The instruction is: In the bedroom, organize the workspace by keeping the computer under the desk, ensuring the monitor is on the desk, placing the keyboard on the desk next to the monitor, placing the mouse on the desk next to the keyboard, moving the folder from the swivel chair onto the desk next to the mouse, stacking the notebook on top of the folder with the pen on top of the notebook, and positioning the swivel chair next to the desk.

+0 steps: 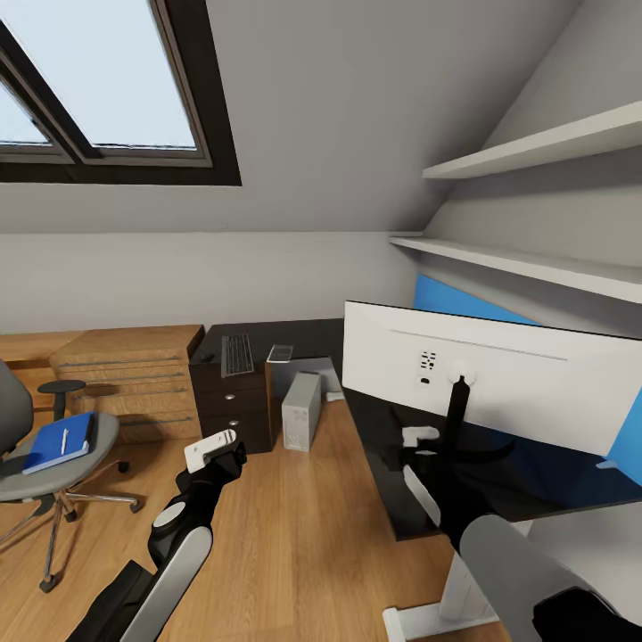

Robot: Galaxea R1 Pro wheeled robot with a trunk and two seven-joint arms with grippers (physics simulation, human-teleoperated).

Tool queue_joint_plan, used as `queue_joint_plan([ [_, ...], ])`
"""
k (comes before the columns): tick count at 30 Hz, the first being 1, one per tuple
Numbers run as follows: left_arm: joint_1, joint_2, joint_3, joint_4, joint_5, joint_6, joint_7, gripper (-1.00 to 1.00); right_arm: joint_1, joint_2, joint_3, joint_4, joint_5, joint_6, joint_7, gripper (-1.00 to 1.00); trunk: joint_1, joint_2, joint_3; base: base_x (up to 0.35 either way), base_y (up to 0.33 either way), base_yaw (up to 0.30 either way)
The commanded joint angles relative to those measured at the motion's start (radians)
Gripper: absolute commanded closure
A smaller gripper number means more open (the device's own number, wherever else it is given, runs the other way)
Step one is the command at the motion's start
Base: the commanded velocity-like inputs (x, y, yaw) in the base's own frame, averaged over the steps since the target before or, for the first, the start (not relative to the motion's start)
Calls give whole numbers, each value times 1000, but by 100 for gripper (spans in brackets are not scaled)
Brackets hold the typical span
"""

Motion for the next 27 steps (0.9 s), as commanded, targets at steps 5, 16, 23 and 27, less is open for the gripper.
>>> queue_joint_plan([
  [5,-1,1,-2,-2,6,3,8,-100,1,9,2,-93,-14,169,-10,-100,0,-1,-1,0,0,0],
  [16,-1,1,-2,-2,8,3,8,-100,80,10,-1,-330,-21,235,-14,-100,0,-1,-2,0,0,30],
  [23,-1,0,-2,-1,9,3,8,-100,115,11,0,-388,-20,235,-43,-100,0,-1,-7,0,0,190],
  [27,-1,0,-2,-1,9,3,8,-100,120,11,0,-396,-21,235,-61,-100,0,-1,-9,0,0,226],
])
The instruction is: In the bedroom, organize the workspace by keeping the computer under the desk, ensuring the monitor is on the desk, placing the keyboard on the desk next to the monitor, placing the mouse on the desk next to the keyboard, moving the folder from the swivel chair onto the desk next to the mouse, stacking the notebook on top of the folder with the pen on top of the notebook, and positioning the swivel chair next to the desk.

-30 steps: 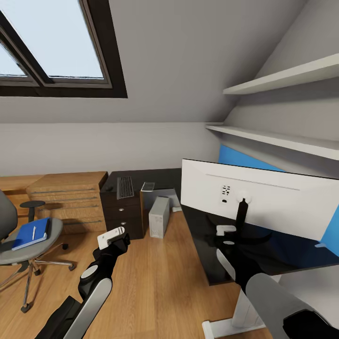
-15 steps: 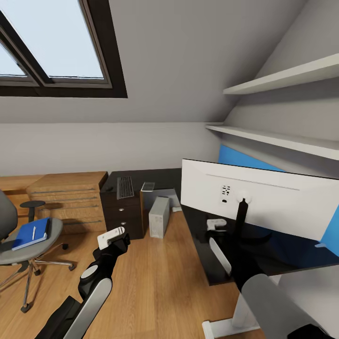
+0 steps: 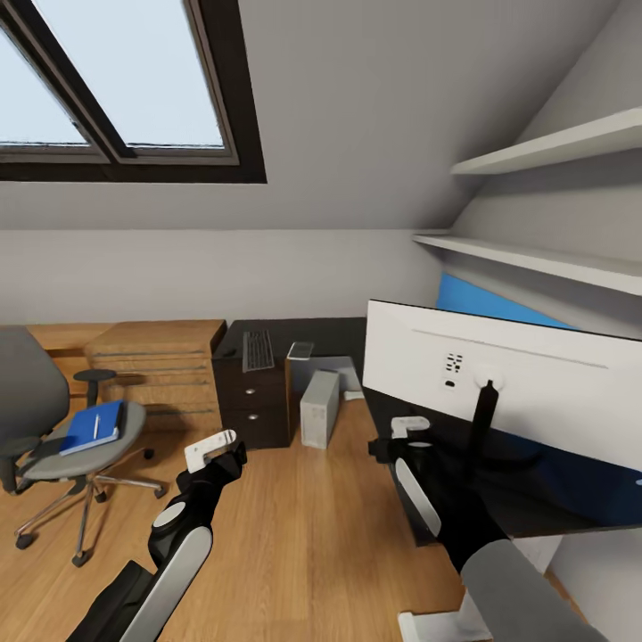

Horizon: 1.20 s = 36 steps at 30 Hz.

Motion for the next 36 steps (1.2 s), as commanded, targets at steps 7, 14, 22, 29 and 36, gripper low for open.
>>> queue_joint_plan([
  [7,-2,0,-2,-1,4,3,7,-100,2,-1,3,-5,-11,0,-19,-100,0,-1,-7,0,0,233],
  [14,-2,0,-3,-1,3,2,7,-100,2,-2,2,-6,-10,-3,-20,-100,-11,20,-3,0,0,197],
  [22,-2,0,-5,-1,2,2,7,-100,2,-4,3,-6,-5,-5,-22,-100,-34,62,14,0,0,35],
  [29,-2,-1,-5,0,3,2,7,-100,4,-4,3,-6,-4,-7,-22,-100,-42,76,19,0,0,1],
  [36,-2,-1,-5,0,1,2,7,-100,4,-5,3,-4,-3,-10,-21,-100,-69,125,41,0,0,0],
])
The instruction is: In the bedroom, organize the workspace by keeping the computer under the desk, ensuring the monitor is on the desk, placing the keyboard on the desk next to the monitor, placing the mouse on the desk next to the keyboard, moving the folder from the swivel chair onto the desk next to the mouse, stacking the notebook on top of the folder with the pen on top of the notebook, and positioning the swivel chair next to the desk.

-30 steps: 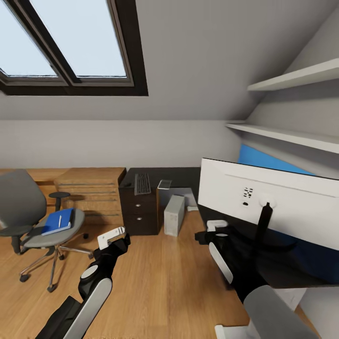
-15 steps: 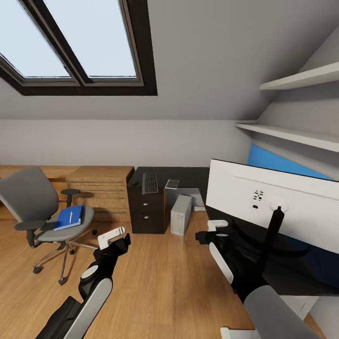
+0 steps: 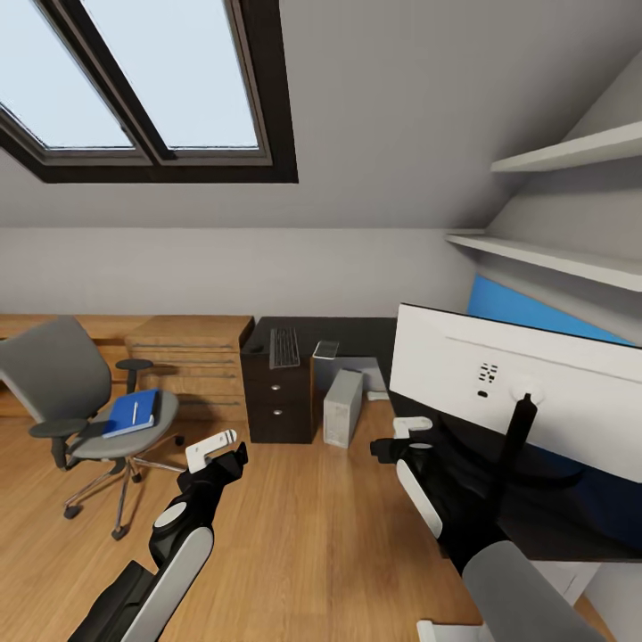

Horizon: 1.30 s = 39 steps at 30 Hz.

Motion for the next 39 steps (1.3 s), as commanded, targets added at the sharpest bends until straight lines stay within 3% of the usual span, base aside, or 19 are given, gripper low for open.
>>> queue_joint_plan([
  [1,-1,1,-2,-1,5,3,8,-100,-1,-1,3,-1,-11,2,-10,-100,-4,6,2,0,0,0],
  [22,-1,1,-2,-1,4,3,8,-100,2,-1,4,0,-6,-29,-11,-100,-84,153,80,0,0,0],
  [39,-1,1,-4,-1,4,2,8,-100,2,0,6,-1,-6,-33,-43,-100,-84,153,105,88,72,53],
])
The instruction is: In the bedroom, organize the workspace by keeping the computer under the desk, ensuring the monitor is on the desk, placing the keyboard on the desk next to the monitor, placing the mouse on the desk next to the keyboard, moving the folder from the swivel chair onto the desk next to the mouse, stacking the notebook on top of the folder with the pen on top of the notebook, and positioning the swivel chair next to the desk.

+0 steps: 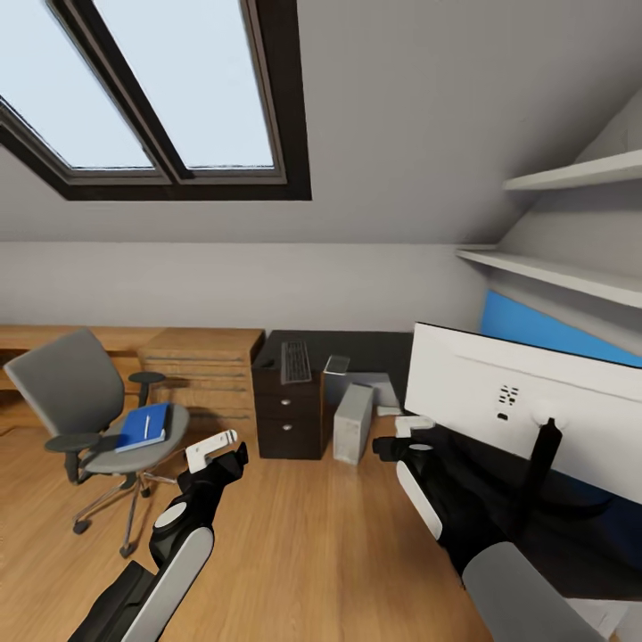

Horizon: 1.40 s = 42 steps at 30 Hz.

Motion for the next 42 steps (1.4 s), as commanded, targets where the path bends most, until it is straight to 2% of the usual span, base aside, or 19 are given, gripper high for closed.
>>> queue_joint_plan([
  [1,-1,1,-2,-1,5,3,7,-100,-1,0,3,-1,-10,3,-10,-100,1,-1,-1,260,208,25],
  [15,-1,1,-3,-1,5,4,7,-100,-1,-1,3,-1,-10,3,-10,-100,1,-1,1,293,170,4],
  [36,-1,1,-4,-1,5,4,7,-100,-1,-1,3,0,-11,3,-10,-100,1,-1,1,320,9,0],
  [42,-1,1,-26,-1,5,4,7,-100,-1,-1,3,1,-12,3,-10,-100,1,-1,1,321,0,0],
])
